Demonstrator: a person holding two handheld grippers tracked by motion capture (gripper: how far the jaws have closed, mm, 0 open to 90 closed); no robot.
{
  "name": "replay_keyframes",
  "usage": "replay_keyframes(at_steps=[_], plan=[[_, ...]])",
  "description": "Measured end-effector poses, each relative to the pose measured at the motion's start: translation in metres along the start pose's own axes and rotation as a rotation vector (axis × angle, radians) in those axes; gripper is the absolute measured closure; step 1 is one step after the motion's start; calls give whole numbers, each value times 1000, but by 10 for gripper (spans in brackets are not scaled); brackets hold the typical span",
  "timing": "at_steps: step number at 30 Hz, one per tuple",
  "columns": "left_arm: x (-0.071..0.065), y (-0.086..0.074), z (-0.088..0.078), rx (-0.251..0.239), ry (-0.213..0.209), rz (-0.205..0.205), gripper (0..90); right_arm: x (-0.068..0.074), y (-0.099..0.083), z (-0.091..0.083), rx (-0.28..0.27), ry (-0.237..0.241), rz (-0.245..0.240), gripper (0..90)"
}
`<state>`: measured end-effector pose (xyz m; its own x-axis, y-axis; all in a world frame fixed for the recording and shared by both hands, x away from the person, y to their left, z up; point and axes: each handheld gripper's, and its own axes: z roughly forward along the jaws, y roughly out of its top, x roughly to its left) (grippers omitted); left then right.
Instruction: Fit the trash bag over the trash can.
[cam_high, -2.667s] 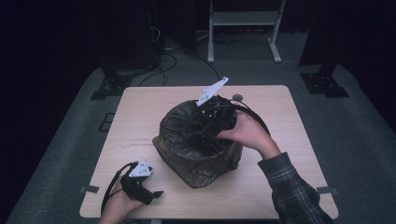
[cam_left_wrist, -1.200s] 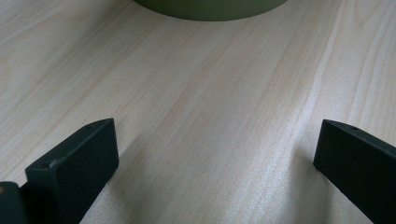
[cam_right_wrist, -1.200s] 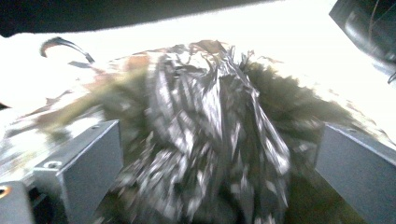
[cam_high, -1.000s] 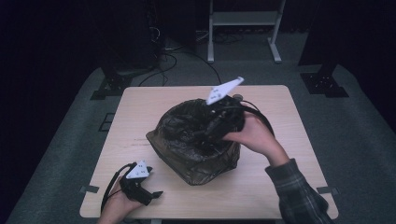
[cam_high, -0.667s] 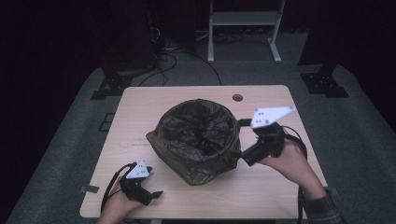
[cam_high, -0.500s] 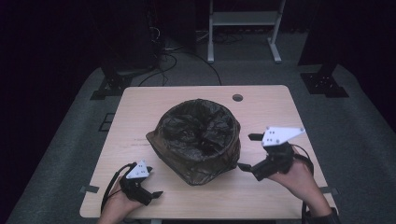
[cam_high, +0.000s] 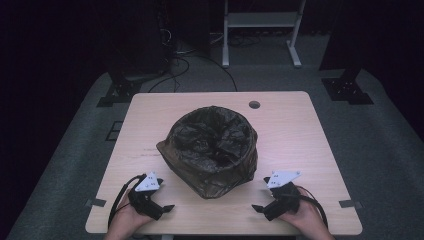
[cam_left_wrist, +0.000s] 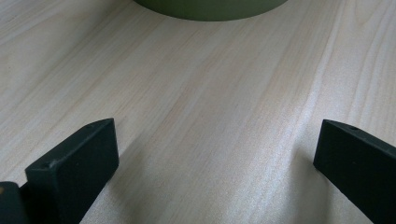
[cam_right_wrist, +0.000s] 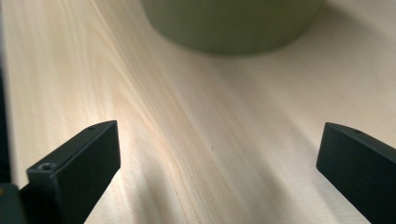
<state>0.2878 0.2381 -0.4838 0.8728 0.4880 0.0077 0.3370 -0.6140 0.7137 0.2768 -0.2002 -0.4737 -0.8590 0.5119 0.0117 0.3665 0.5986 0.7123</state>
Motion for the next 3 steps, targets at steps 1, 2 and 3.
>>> replay_keyframes(at_steps=[1,2,3], plan=[[0,0,0,0,0,0,0,0,-1,2,15,-3,-3,0],[0,0,0,0,0,0,0,1,-2,5,22,0,-5,0],[0,0,0,0,0,0,0,1,-2,5,21,5,-3,0]])
